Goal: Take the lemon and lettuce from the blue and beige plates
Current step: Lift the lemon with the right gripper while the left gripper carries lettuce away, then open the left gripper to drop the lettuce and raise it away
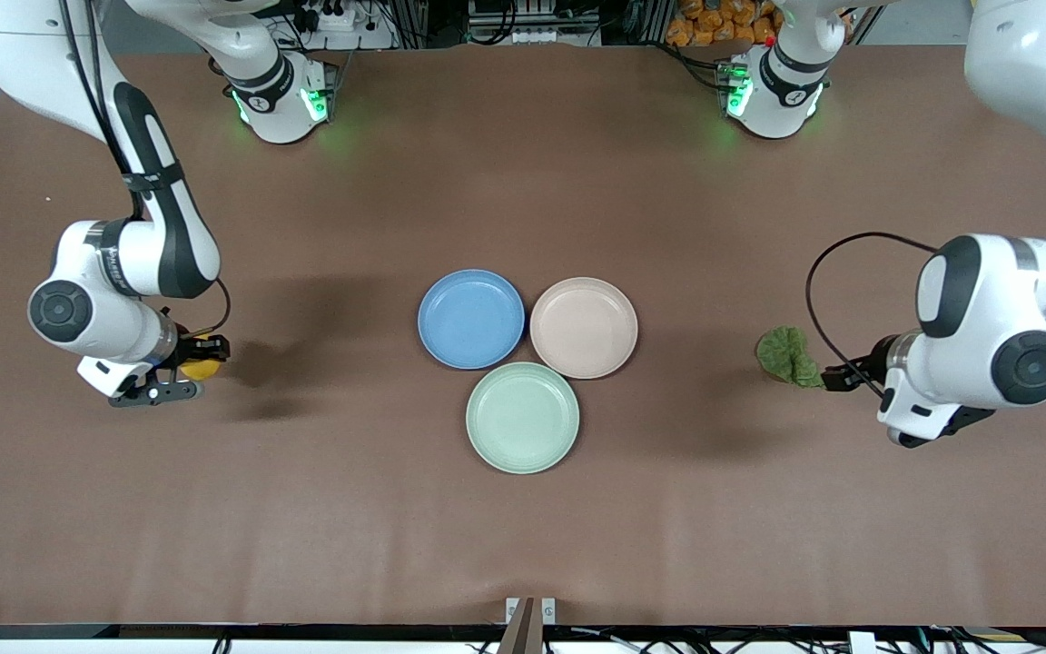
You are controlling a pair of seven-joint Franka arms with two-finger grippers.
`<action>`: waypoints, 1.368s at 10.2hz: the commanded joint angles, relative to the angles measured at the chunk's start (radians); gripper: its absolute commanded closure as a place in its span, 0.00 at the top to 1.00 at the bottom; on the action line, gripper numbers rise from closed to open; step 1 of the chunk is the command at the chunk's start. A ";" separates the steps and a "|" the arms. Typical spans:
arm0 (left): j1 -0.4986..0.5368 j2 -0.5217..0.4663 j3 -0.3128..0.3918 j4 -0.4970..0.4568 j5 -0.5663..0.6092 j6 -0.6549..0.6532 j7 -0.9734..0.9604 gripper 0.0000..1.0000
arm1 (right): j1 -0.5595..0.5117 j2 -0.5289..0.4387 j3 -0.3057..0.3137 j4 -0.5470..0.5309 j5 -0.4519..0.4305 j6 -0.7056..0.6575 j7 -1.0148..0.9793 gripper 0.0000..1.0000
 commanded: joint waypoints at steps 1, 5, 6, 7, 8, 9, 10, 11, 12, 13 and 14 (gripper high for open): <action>0.022 -0.099 -0.009 -0.011 0.024 -0.022 0.142 1.00 | -0.002 0.006 0.004 -0.036 0.025 0.054 -0.022 0.19; 0.018 -0.239 -0.024 -0.017 0.005 -0.064 0.271 1.00 | 0.012 0.058 0.007 -0.044 0.028 0.129 -0.024 0.21; 0.019 -0.271 -0.050 -0.017 0.005 -0.085 0.271 1.00 | 0.021 0.064 0.008 -0.044 0.029 0.141 -0.022 0.22; 0.025 -0.306 -0.072 -0.017 0.002 -0.107 0.271 1.00 | 0.025 0.066 0.010 -0.042 0.029 0.141 -0.022 0.22; 0.024 -0.331 -0.073 -0.017 -0.013 -0.125 0.271 1.00 | 0.025 0.071 0.010 -0.042 0.029 0.146 -0.022 0.23; 0.024 -0.357 -0.072 -0.020 -0.056 -0.148 0.270 1.00 | 0.025 0.075 0.010 -0.044 0.029 0.157 -0.024 0.23; 0.024 -0.375 -0.072 -0.020 -0.061 -0.166 0.270 1.00 | 0.027 0.083 0.010 -0.042 0.029 0.158 -0.024 0.27; 0.024 -0.394 -0.073 -0.020 -0.062 -0.170 0.270 1.00 | 0.027 0.084 0.010 -0.039 0.029 0.158 -0.022 0.40; 0.022 -0.417 -0.073 -0.020 -0.062 -0.182 0.271 1.00 | 0.030 0.089 0.010 -0.037 0.029 0.157 -0.022 0.59; 0.019 -0.437 -0.073 -0.020 -0.064 -0.200 0.279 1.00 | 0.032 0.094 0.010 -0.037 0.029 0.157 -0.022 0.68; 0.019 -0.449 -0.073 -0.020 -0.072 -0.208 0.288 1.00 | 0.032 0.095 0.010 -0.036 0.029 0.157 -0.022 0.74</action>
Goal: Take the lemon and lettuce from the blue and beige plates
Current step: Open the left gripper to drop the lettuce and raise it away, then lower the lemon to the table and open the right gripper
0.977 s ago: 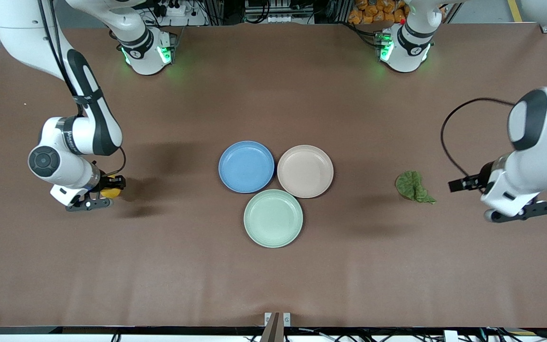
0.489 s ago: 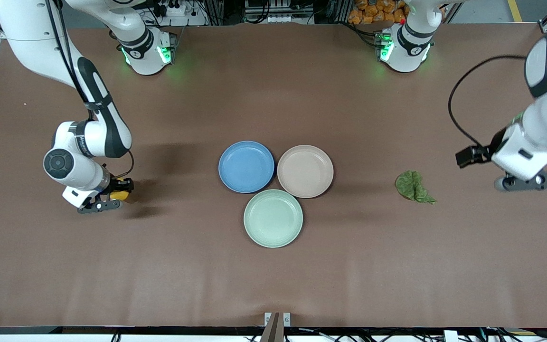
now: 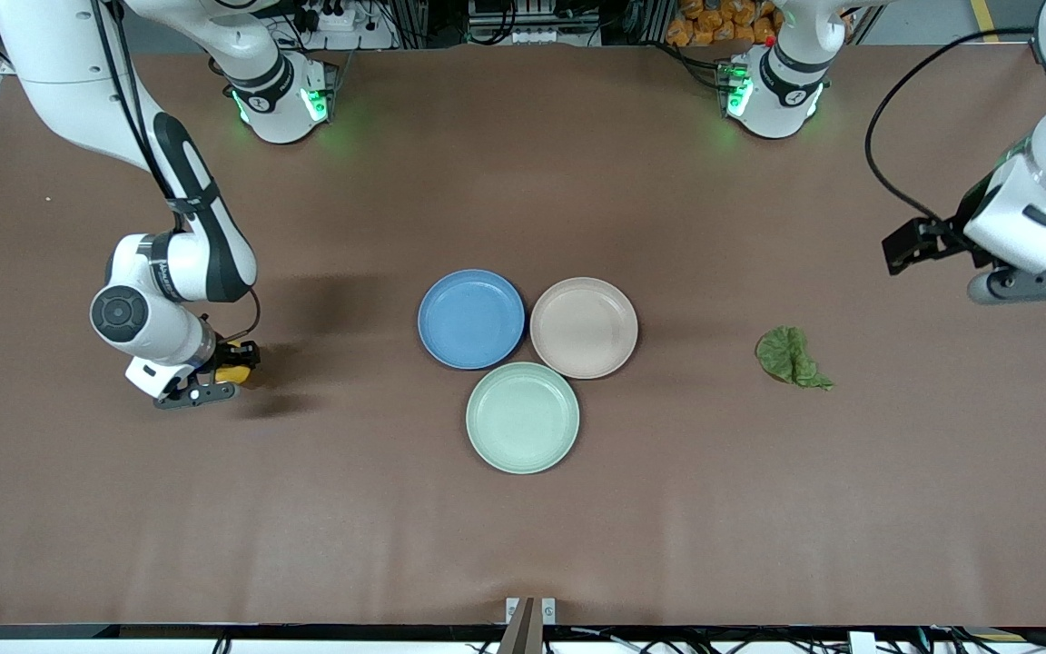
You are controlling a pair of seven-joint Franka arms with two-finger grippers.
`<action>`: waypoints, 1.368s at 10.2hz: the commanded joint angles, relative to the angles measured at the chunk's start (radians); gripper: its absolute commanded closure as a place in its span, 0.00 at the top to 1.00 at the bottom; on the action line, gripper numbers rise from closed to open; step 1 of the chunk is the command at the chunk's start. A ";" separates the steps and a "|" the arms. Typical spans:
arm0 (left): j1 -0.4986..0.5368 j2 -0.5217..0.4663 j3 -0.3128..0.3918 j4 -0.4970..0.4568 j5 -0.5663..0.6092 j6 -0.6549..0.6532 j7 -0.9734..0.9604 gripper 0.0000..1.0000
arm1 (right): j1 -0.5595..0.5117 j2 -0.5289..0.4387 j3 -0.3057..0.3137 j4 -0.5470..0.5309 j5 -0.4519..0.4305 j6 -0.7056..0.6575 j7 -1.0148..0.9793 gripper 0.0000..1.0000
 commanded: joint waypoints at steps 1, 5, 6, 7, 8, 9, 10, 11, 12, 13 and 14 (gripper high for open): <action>0.008 -0.053 0.000 -0.025 -0.039 -0.018 0.036 1.00 | 0.007 0.006 -0.002 0.002 0.019 0.010 -0.019 0.76; 0.129 -0.076 -0.044 -0.026 -0.108 -0.018 0.161 1.00 | 0.015 -0.003 -0.002 0.019 0.019 -0.005 -0.011 1.00; 0.140 -0.076 -0.046 -0.026 -0.116 -0.018 0.161 1.00 | 0.018 -0.010 -0.001 0.024 0.019 -0.010 -0.013 1.00; 0.140 -0.076 -0.049 -0.025 -0.118 -0.018 0.161 1.00 | 0.018 -0.019 -0.001 0.041 0.019 -0.040 -0.013 1.00; 0.133 -0.078 -0.046 -0.028 -0.118 -0.020 0.161 1.00 | 0.018 -0.030 0.002 0.070 0.019 -0.098 -0.013 1.00; 0.123 -0.079 -0.038 -0.026 -0.118 -0.032 0.163 1.00 | 0.018 -0.042 0.005 0.094 0.019 -0.138 -0.013 1.00; 0.067 -0.090 0.019 -0.026 -0.116 -0.034 0.193 1.00 | 0.016 -0.055 0.007 0.113 0.019 -0.174 -0.013 1.00; -0.026 -0.091 0.126 -0.025 -0.116 -0.034 0.209 1.00 | 0.015 -0.065 0.008 0.139 0.017 -0.215 -0.013 1.00; -0.047 -0.093 0.153 -0.026 -0.119 -0.035 0.210 1.00 | 0.015 -0.072 0.007 0.174 0.017 -0.264 -0.013 1.00; -0.047 -0.095 0.152 -0.026 -0.119 -0.047 0.209 1.00 | 0.016 -0.075 0.007 0.218 0.017 -0.316 -0.015 1.00; -0.047 -0.096 0.150 -0.026 -0.121 -0.048 0.209 1.00 | 0.013 -0.079 0.007 0.255 0.017 -0.350 -0.016 1.00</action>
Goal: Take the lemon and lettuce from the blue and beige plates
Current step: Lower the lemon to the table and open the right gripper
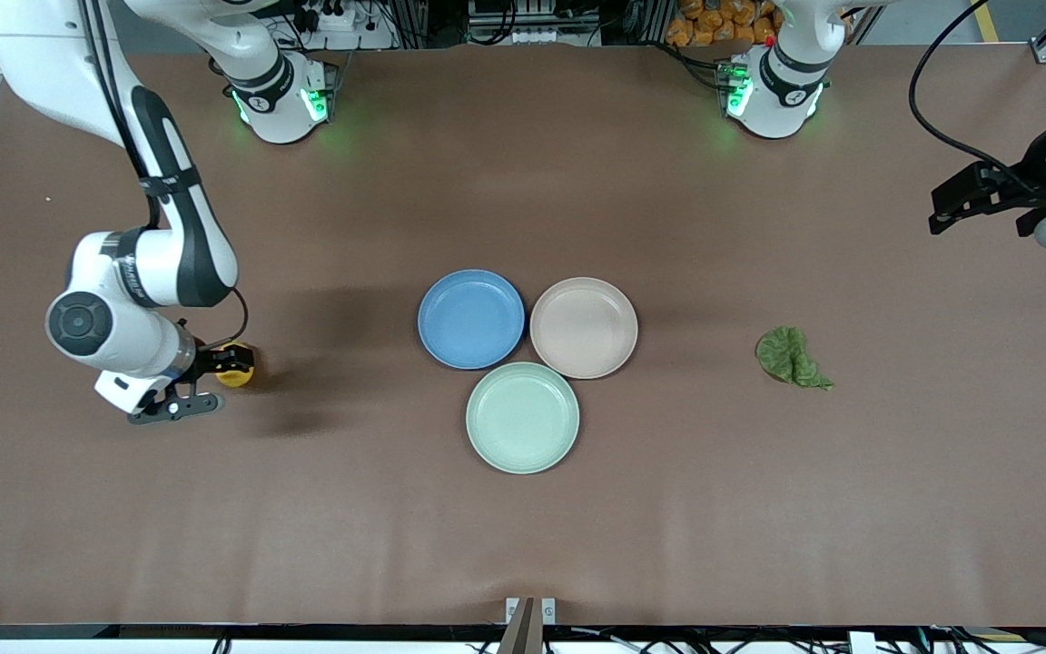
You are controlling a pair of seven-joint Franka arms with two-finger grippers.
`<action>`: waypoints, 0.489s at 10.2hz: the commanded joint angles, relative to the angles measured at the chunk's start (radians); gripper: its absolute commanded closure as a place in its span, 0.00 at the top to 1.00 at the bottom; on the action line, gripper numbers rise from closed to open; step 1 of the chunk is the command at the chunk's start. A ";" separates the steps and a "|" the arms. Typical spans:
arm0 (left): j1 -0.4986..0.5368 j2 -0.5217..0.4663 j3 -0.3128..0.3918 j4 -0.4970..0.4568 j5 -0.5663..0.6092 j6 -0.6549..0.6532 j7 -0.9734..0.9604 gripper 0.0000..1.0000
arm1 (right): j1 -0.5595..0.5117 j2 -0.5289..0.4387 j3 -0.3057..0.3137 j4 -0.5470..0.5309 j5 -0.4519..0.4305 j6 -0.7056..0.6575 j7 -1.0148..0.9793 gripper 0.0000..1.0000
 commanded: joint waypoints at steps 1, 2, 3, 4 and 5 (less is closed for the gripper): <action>0.000 -0.031 0.002 -0.034 -0.037 -0.013 0.027 1.00 | -0.011 -0.031 0.002 0.064 0.015 -0.081 -0.017 1.00; 0.041 -0.045 -0.036 -0.049 -0.039 -0.015 0.027 1.00 | -0.014 -0.050 0.002 0.065 0.015 -0.087 -0.014 1.00; 0.046 -0.052 -0.050 -0.055 -0.039 -0.016 0.025 1.00 | -0.021 -0.072 0.002 0.065 0.015 -0.093 -0.014 1.00; 0.042 -0.062 -0.049 -0.073 -0.037 -0.015 0.025 1.00 | -0.028 -0.094 0.002 0.066 0.015 -0.115 -0.014 1.00; 0.042 -0.063 -0.048 -0.074 -0.037 -0.015 0.025 1.00 | -0.037 -0.115 0.002 0.065 0.015 -0.129 -0.014 1.00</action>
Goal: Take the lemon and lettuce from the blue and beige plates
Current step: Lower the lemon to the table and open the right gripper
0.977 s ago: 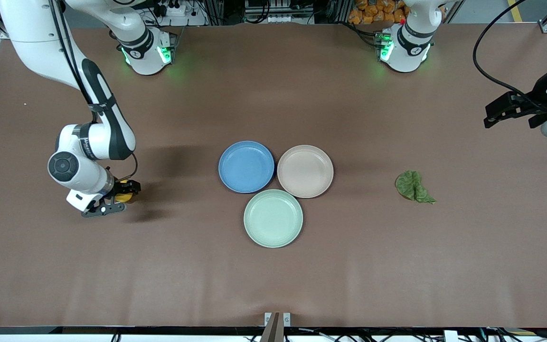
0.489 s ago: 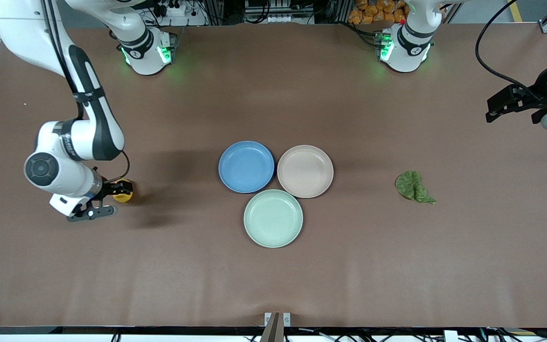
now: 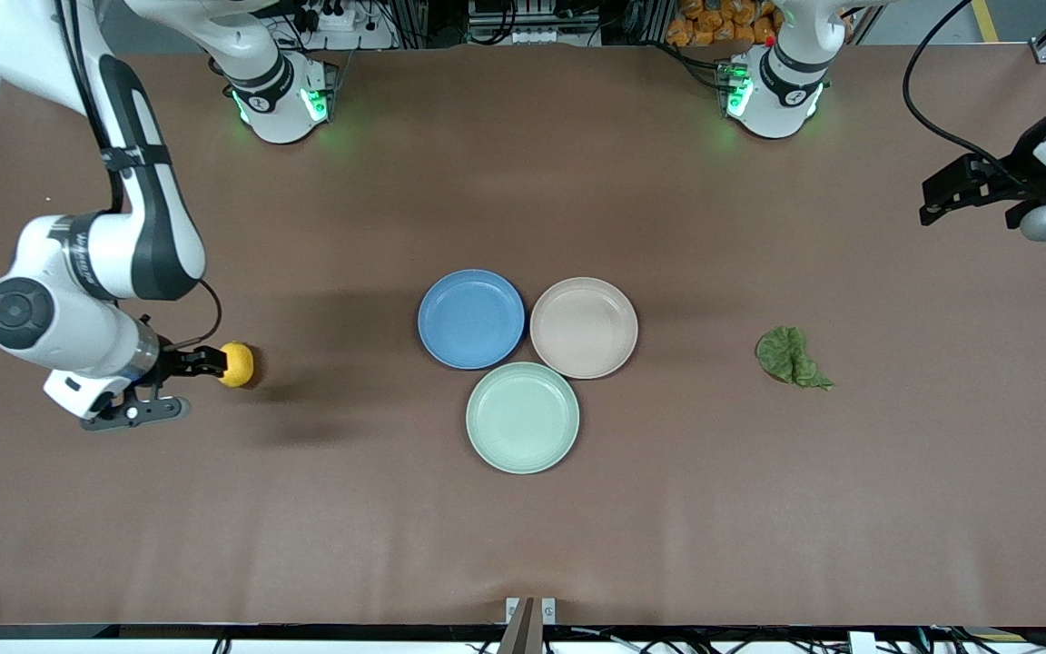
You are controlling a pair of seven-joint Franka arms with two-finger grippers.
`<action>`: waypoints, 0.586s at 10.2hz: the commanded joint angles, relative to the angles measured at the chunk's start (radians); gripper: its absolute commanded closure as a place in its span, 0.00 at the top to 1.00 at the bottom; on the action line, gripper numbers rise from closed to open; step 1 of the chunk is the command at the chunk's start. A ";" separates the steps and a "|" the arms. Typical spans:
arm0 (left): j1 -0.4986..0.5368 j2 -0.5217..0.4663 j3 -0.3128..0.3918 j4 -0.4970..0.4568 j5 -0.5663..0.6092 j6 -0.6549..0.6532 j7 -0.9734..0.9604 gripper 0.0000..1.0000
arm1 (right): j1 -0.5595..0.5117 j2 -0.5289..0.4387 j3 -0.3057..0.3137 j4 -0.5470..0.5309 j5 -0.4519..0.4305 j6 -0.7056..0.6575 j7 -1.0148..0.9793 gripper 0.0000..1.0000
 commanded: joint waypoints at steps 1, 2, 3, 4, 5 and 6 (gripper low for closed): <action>0.020 -0.037 -0.010 -0.033 -0.025 -0.003 0.025 1.00 | -0.030 -0.074 0.007 -0.010 0.017 -0.055 -0.014 1.00; 0.020 -0.036 -0.010 -0.032 -0.025 -0.003 0.025 1.00 | -0.039 -0.101 0.009 -0.010 0.017 -0.074 -0.014 1.00; 0.024 -0.031 -0.012 -0.027 -0.014 -0.003 0.025 1.00 | -0.051 -0.132 0.010 -0.010 0.017 -0.110 -0.014 1.00; 0.023 -0.030 -0.012 -0.026 -0.012 0.001 0.025 1.00 | -0.059 -0.162 0.010 -0.009 0.021 -0.139 -0.014 1.00; 0.023 -0.028 -0.012 -0.026 -0.014 0.006 0.025 1.00 | -0.073 -0.189 0.021 -0.009 0.041 -0.171 -0.014 1.00; 0.021 -0.027 -0.013 -0.027 -0.015 0.006 0.025 1.00 | -0.084 -0.210 0.032 0.005 0.046 -0.209 -0.014 1.00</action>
